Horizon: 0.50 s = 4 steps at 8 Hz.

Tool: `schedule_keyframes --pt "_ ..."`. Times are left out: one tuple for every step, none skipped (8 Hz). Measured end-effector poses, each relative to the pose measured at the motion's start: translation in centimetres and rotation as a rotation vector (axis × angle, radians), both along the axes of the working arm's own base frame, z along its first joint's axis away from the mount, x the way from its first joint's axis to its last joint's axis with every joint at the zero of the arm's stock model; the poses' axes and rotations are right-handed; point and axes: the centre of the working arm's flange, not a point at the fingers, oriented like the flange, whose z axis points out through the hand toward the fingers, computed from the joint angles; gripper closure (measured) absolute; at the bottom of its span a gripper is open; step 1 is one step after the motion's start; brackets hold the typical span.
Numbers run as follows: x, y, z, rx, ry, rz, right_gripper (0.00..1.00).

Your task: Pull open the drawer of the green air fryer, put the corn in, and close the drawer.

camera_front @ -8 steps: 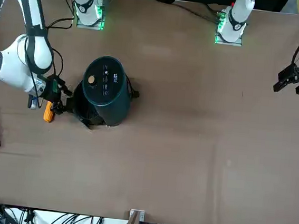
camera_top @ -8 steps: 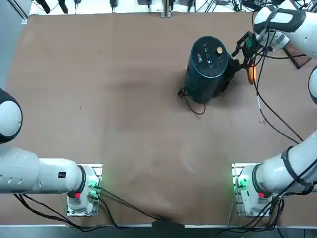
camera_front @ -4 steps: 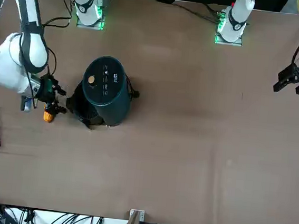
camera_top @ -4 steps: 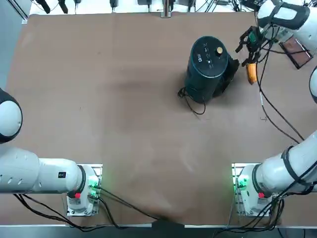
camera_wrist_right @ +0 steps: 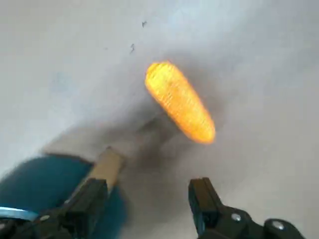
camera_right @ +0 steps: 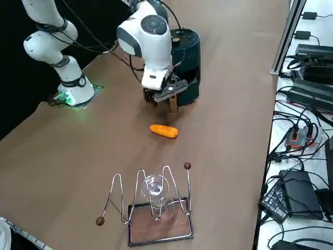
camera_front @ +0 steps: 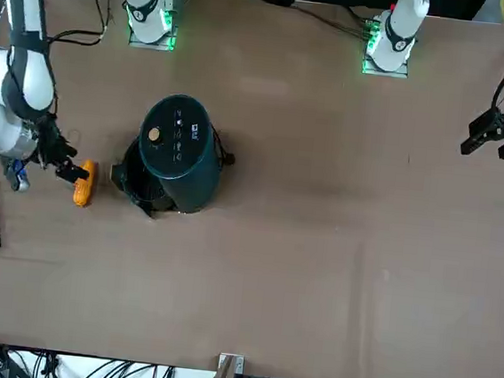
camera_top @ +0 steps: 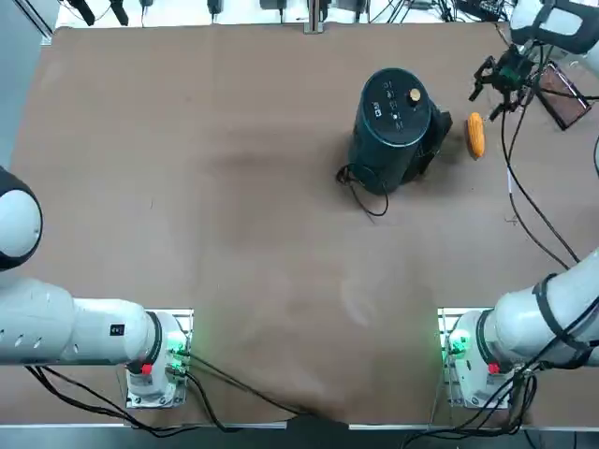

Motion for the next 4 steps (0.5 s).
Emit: schedule_keyframes --pt "0.1 -0.3 -0.8 -0.027 -0.004 0.111 0.0" --pt "0.4 -0.3 -1.9 -0.043 -0.018 0.206 0.0" --pt "0.8 -0.4 -3.4 -0.049 -0.034 0.297 0.0" --pt "1.1 -0.6 -5.0 -0.052 -0.05 0.358 0.0"
